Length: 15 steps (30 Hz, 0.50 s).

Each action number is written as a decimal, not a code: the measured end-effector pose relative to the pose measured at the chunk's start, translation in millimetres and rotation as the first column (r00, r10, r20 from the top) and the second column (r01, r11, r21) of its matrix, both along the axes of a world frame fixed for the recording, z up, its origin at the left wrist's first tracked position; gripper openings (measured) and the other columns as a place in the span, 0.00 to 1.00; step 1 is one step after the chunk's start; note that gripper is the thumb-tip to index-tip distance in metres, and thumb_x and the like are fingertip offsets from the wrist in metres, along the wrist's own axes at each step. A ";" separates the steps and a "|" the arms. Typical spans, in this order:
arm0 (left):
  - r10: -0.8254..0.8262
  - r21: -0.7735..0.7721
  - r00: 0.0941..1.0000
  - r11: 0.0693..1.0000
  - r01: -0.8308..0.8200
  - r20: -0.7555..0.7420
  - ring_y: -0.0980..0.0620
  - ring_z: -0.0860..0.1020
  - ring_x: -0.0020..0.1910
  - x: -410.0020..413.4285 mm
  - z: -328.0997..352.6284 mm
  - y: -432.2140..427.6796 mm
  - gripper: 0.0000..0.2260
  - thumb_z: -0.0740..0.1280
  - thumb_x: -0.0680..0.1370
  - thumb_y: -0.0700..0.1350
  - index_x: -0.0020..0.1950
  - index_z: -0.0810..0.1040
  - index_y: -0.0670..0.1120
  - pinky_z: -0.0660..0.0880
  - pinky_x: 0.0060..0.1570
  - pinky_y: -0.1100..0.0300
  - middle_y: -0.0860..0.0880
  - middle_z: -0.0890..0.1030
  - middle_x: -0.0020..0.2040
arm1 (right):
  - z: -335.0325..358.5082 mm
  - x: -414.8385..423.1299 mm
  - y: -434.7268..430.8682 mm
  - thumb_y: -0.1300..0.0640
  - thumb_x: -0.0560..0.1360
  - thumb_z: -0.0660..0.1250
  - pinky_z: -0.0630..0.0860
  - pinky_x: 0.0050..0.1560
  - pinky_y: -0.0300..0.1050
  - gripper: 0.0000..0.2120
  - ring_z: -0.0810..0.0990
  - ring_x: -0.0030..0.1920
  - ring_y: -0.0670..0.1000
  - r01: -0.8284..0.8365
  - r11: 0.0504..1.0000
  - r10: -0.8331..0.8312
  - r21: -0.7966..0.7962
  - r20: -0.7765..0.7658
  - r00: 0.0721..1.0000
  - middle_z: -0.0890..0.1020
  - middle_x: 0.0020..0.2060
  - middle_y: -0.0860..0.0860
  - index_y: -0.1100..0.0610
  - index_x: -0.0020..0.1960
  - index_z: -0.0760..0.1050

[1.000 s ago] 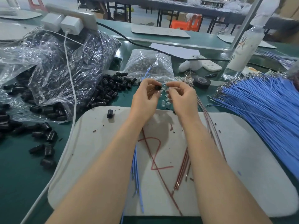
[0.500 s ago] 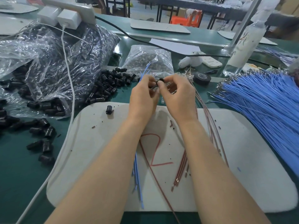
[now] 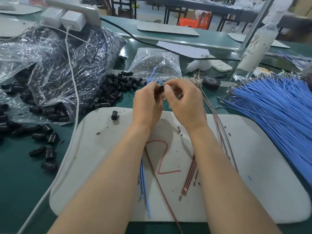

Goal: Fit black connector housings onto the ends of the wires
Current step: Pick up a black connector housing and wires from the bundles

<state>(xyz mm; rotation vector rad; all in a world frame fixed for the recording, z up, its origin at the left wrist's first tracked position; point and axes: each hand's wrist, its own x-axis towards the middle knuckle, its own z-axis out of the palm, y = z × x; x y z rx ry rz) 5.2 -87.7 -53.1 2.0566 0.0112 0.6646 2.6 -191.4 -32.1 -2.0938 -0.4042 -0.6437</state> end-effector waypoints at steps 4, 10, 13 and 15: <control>-0.025 -0.023 1.000 0.999 0.025 0.012 0.45 0.80 0.40 1.0 -2.1 1.4 0.01 0.67 0.75 0.38 0.45 0.78 0.41 0.77 0.45 0.53 0.45 0.83 0.39 | 9.6 0.8 -9.1 0.64 0.76 0.63 0.73 0.44 0.35 0.10 0.77 0.38 0.43 -0.008 0.995 0.014 0.095 -0.068 0.998 0.81 0.39 0.45 0.55 0.51 0.82; -0.024 -0.043 0.999 0.999 0.025 0.038 0.44 0.79 0.39 0.3 -2.4 1.4 0.02 0.66 0.75 0.37 0.44 0.78 0.41 0.77 0.44 0.49 0.45 0.82 0.38 | 20.0 -2.5 -17.8 0.62 0.75 0.68 0.79 0.51 0.44 0.04 0.83 0.43 0.48 -0.097 0.982 0.129 0.163 -0.200 0.971 0.84 0.41 0.51 0.56 0.50 0.78; -0.026 -0.027 0.998 0.999 0.027 0.048 0.43 0.79 0.39 -1.1 -1.6 1.2 0.02 0.66 0.75 0.37 0.43 0.78 0.40 0.76 0.43 0.49 0.44 0.82 0.38 | 23.3 -4.8 -18.3 0.62 0.75 0.69 0.80 0.50 0.41 0.03 0.84 0.43 0.47 -0.117 0.980 0.149 0.162 -0.203 0.968 0.84 0.40 0.51 0.56 0.48 0.79; -0.024 -0.025 0.999 0.999 0.025 0.047 0.42 0.78 0.40 -1.9 -0.6 0.8 0.02 0.66 0.75 0.37 0.43 0.78 0.40 0.76 0.43 0.48 0.44 0.82 0.38 | 23.6 -5.5 -17.7 0.62 0.75 0.69 0.78 0.49 0.37 0.03 0.83 0.42 0.45 -0.126 0.982 0.153 0.140 -0.196 0.969 0.84 0.39 0.48 0.55 0.46 0.80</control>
